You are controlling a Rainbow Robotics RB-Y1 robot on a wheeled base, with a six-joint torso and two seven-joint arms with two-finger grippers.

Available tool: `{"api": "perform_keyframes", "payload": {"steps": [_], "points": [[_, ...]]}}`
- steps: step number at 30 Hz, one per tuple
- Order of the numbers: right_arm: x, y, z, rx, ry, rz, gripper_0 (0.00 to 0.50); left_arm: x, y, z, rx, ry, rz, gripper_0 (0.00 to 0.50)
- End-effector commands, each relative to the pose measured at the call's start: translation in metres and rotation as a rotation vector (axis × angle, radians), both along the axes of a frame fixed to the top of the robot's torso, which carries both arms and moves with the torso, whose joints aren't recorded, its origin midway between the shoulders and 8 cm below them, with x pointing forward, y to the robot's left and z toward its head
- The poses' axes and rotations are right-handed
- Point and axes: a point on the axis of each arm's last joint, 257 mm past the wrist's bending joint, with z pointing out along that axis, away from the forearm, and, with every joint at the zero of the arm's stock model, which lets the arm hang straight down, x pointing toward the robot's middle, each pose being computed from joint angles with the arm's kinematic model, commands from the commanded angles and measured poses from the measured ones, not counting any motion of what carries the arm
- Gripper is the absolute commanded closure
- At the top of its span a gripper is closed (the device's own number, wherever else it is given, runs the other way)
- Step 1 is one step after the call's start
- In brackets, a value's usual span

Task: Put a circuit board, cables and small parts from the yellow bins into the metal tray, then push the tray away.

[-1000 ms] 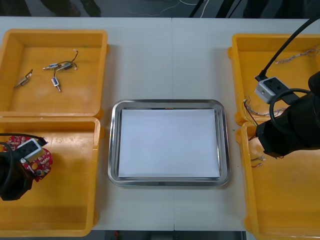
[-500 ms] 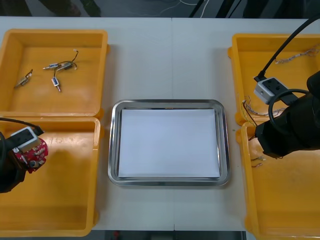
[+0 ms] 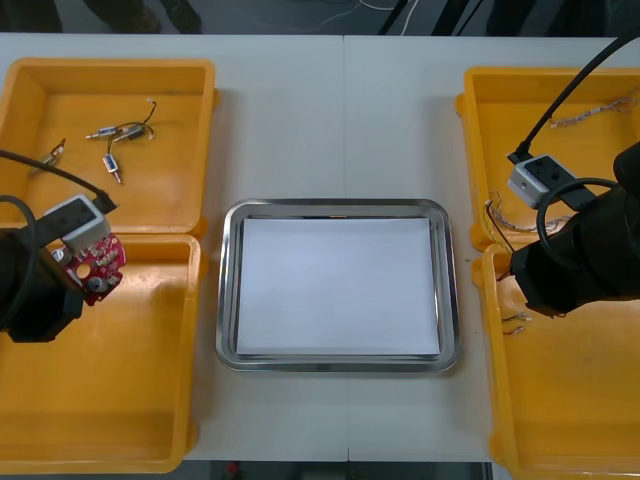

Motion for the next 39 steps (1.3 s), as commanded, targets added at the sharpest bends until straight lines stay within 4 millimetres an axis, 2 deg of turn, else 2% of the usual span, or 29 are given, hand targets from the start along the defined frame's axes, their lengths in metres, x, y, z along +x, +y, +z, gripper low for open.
{"api": "perform_keyframes", "payload": {"steps": [1,14,33,39], "points": [[0.002,-0.002,0.011,-0.054,-0.042,0.07,0.5,0.008,-0.04,0.013,-0.022,-0.03,-0.059,0.5],[0.0,-0.007,0.01,-0.074,-0.032,0.061,0.5,0.011,-0.106,0.014,-0.067,-0.015,-0.111,0.5],[0.001,-0.009,0.01,-0.077,-0.037,0.056,0.5,0.013,-0.152,0.005,-0.032,0.009,-0.043,0.5],[0.001,-0.01,0.011,-0.081,-0.038,0.054,0.5,0.021,-0.171,-0.006,-0.033,0.017,-0.003,0.5]]}}
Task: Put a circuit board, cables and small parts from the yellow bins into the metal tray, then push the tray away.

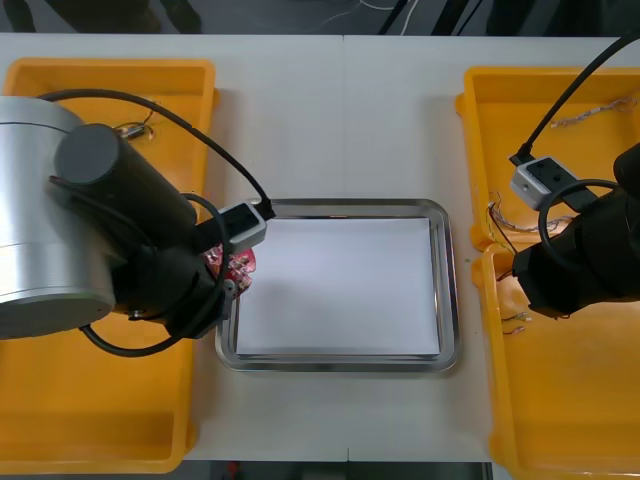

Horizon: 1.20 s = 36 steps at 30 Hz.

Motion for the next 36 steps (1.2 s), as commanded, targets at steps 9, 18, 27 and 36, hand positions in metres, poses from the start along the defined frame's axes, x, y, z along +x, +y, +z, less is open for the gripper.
{"api": "perform_keyframes", "payload": {"steps": [9,18,27,36], "points": [[0.001,-0.006,0.01,-0.068,-0.037,0.062,0.5,0.02,-0.039,-0.024,-0.087,-0.025,0.169,0.5],[0.0,-0.007,0.01,-0.07,-0.032,0.06,0.5,0.012,-0.057,-0.05,-0.13,-0.018,0.203,0.5],[-0.003,-0.007,0.009,-0.071,-0.02,0.062,0.5,0.017,-0.071,-0.079,-0.146,-0.034,0.209,0.5],[-0.003,-0.007,0.009,-0.073,-0.023,0.059,0.5,0.024,-0.079,-0.1,-0.145,-0.055,0.212,0.5]]}}
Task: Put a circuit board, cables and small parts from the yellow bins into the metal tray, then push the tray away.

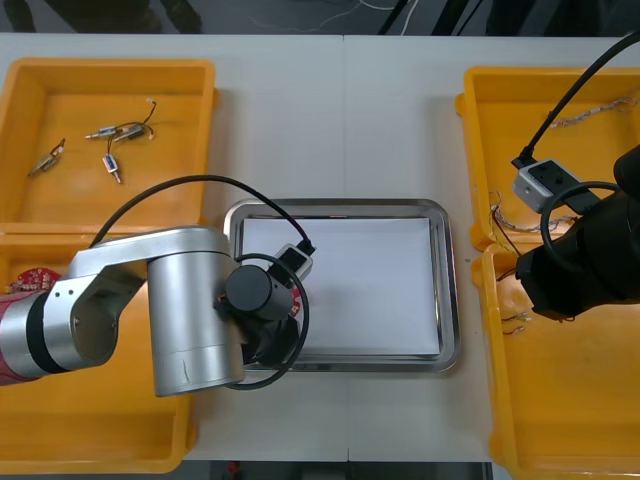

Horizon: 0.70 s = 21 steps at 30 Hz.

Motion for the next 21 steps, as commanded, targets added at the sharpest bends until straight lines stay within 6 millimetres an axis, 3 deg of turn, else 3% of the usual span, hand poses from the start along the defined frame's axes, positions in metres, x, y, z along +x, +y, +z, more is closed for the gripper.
{"api": "perform_keyframes", "payload": {"steps": [1,19,20,21], "points": [[0.0,-0.003,0.01,-0.057,-0.034,0.064,0.5,0.003,-0.022,0.006,-0.025,-0.037,-0.027,0.5],[0.0,-0.004,0.01,-0.062,-0.033,0.069,0.5,-0.006,-0.023,-0.006,-0.022,-0.029,-0.028,0.493],[0.0,-0.004,0.01,-0.062,-0.031,0.068,0.5,-0.006,-0.023,-0.006,-0.023,-0.03,-0.026,0.455],[0.0,-0.004,0.01,-0.061,-0.031,0.07,0.5,-0.005,-0.023,-0.006,-0.027,-0.031,-0.021,0.327]]}}
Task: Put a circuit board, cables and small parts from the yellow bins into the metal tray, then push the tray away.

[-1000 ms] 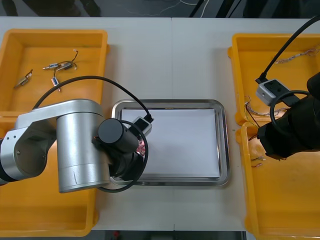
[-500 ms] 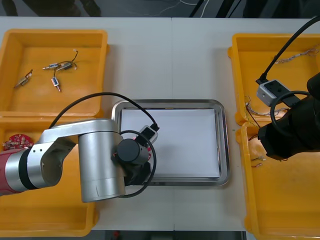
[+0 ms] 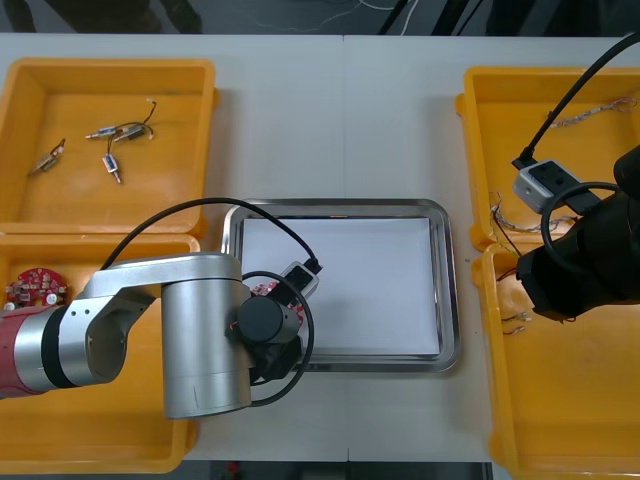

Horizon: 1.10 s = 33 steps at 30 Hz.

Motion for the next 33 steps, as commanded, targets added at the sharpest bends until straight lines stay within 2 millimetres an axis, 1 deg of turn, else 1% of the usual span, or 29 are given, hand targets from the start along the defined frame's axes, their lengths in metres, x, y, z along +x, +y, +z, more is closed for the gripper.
{"api": "perform_keyframes", "payload": {"steps": [1,2,3,5,6,14,20,24,27,28,29,31,32,33], "points": [[0.0,-0.003,0.01,-0.058,-0.033,0.071,0.5,0.004,-0.02,0.013,-0.058,-0.028,0.02,0.269],[0.0,-0.003,0.01,-0.059,-0.033,0.069,0.5,0.005,-0.021,0.013,-0.062,-0.034,0.025,0.137],[0.0,-0.003,0.01,-0.059,-0.033,0.069,0.5,0.006,-0.022,0.014,-0.065,-0.038,0.028,0.063],[0.0,-0.003,0.01,-0.058,-0.032,0.07,0.5,0.007,-0.021,0.014,-0.066,-0.04,0.031,0.006],[0.0,-0.003,0.01,-0.059,-0.034,0.07,0.5,0.007,-0.022,0.015,-0.07,-0.041,0.035,0.0],[-0.001,-0.003,0.01,-0.057,-0.031,0.072,0.5,0.009,-0.024,0.018,-0.083,-0.045,0.043,0.0],[-0.001,0.001,0.011,-0.055,-0.031,0.096,0.5,0.02,-0.028,0.035,-0.126,-0.05,0.066,0.0],[-0.003,0.014,0.01,-0.059,-0.023,0.148,0.5,0.029,-0.031,0.053,-0.17,-0.049,0.088,0.0],[-0.003,0.023,0.009,-0.08,-0.027,0.196,0.5,0.035,-0.027,0.064,-0.189,-0.045,0.112,0.0],[-0.003,0.029,0.008,-0.088,-0.028,0.221,0.5,0.037,-0.024,0.07,-0.191,-0.045,0.123,0.0],[-0.003,0.032,0.008,-0.089,-0.03,0.234,0.5,0.037,-0.021,0.071,-0.187,-0.044,0.128,0.0],[-0.002,0.047,0.008,-0.104,-0.046,0.307,0.5,0.04,-0.01,0.081,-0.179,-0.04,0.157,0.0],[-0.001,0.052,0.008,-0.107,-0.051,0.33,0.5,0.04,-0.007,0.084,-0.175,-0.038,0.164,0.0],[0.0,0.058,0.007,-0.119,-0.062,0.371,0.5,0.041,0.001,0.089,-0.167,-0.034,0.181,0.0]]}}
